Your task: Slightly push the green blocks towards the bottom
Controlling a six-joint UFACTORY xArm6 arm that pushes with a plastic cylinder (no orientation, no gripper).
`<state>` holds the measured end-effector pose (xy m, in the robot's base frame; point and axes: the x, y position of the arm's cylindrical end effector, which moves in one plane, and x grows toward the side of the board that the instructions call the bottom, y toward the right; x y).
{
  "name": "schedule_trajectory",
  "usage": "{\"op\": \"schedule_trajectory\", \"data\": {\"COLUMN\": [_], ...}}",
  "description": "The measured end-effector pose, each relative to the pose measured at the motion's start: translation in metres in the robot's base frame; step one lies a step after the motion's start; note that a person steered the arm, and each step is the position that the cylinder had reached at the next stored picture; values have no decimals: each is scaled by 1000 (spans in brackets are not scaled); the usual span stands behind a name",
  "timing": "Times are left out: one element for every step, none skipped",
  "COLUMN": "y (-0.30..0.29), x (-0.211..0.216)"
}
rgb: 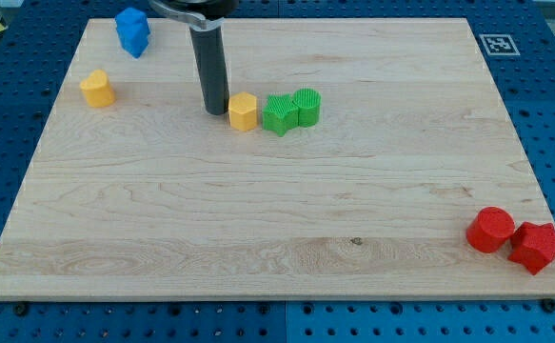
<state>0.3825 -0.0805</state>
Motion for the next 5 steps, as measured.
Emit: {"op": "schedule_trajectory", "data": {"y": [1, 25, 76, 97, 100], "x": [-19, -52, -31, -3, -9]}}
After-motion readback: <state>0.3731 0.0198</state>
